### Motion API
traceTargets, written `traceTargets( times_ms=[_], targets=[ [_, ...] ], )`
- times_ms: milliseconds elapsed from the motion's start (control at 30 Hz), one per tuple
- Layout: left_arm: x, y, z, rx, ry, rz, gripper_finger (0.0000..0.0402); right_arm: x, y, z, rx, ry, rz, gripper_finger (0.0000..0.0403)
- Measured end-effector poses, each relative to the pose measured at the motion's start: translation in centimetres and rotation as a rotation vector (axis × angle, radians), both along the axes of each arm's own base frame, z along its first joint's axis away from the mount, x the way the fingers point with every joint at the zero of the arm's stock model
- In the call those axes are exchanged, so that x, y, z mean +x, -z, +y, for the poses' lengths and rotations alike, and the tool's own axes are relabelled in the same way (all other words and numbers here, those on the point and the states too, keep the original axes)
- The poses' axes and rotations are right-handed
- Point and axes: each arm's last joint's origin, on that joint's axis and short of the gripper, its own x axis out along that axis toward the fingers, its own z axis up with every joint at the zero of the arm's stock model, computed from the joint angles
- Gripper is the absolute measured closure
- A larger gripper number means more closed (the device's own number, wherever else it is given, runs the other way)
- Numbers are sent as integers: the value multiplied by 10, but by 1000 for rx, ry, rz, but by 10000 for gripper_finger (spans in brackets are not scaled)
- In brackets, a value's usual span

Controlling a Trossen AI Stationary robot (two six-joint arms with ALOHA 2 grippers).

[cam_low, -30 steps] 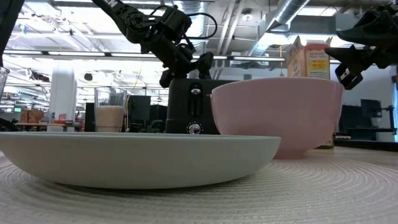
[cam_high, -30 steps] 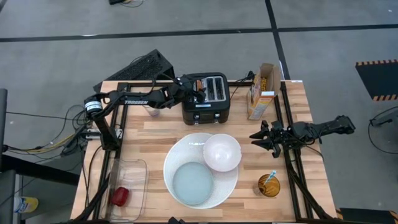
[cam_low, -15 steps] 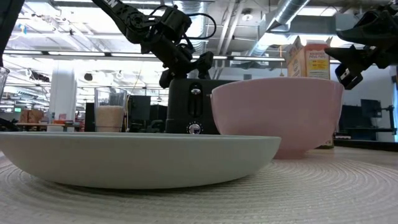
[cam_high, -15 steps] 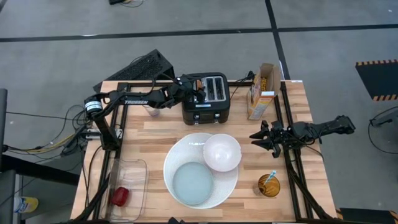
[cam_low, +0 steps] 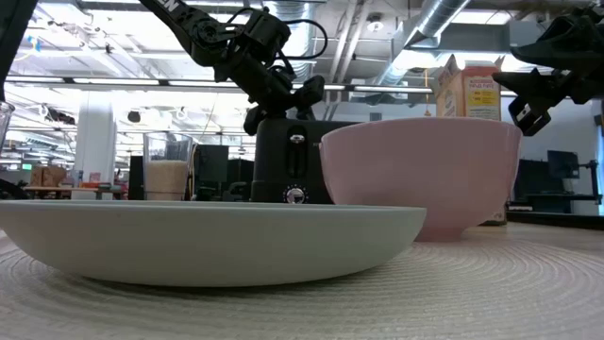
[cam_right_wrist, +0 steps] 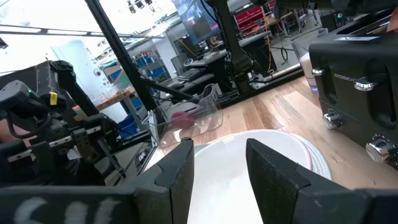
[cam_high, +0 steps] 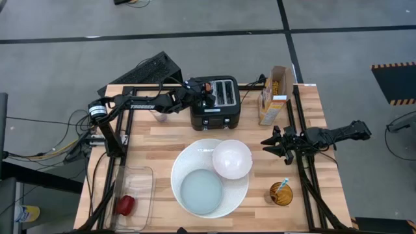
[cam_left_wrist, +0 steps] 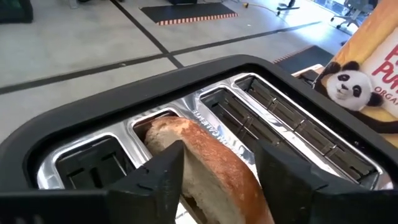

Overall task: Arrange a breakfast setting
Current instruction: Put the toasted bread on the light blue plate

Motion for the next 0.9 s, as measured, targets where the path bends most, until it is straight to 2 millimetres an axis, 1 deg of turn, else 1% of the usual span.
traceTargets(
  times_ms=[200,600,700,900],
  targets=[
    [0,0,0,-26,-9,-23,258,0,0,0,0,0,0,235],
    [-1,2,0,-46,-39,-24,267,0,0,0,0,0,0,235],
    [-1,2,0,-54,-54,-30,292,0,0,0,0,0,0,235],
    [-1,2,-1,-70,-50,-44,370,0,0,0,0,0,0,235]
  ],
)
